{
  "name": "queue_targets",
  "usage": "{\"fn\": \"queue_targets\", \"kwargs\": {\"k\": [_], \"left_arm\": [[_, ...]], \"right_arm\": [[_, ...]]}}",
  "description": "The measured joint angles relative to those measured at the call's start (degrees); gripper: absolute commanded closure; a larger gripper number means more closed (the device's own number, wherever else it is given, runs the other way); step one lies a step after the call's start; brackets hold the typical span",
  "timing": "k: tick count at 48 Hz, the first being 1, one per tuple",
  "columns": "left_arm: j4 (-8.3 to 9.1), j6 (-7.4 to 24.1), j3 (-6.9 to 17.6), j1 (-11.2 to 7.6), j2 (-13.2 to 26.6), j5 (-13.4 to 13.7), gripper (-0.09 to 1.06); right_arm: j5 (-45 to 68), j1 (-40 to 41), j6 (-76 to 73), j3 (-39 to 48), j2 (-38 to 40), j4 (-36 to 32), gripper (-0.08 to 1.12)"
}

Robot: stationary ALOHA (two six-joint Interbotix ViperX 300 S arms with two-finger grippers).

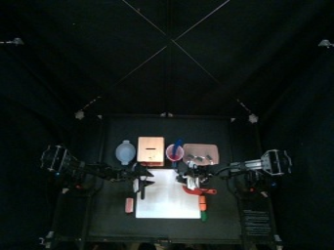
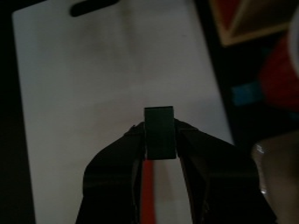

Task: Place sushi on board then cut the sushi with the knife then place the pieces on the plate
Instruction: Place the 4 sushi pieces on the plate

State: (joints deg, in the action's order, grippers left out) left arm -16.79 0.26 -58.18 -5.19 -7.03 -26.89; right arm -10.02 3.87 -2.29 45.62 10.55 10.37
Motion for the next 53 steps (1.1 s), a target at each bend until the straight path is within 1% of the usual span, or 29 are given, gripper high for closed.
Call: {"fn": "queue_targets", "kwargs": {"k": [9,14,26,36,42,53], "left_arm": [[0.00,0.00,-0.26,0.09,0.00,0.00,0.17],[0.09,-0.09,-0.26,0.09,0.00,0.00,0.17],[0.09,-0.09,-0.26,0.35,0.00,0.00,0.17],[0.00,-0.26,-0.26,0.35,0.00,0.09,0.18],[0.00,-0.26,-0.18,0.35,0.00,0.00,0.18],[0.00,-0.35,-0.18,0.26,0.00,0.00,0.18]], "right_arm": [[-3.43,8.70,0.09,3.16,6.77,-2.20,0.47],[-5.63,13.89,0.09,4.31,8.44,-4.22,0.47],[-7.12,24.43,0.09,6.42,8.35,-9.32,0.47],[-7.12,30.59,0.09,7.65,5.36,-11.51,0.46],[-6.86,32.52,0.09,8.17,3.08,-12.13,0.40],[-4.04,33.57,0.09,8.17,0.53,-12.30,0.23]]}}
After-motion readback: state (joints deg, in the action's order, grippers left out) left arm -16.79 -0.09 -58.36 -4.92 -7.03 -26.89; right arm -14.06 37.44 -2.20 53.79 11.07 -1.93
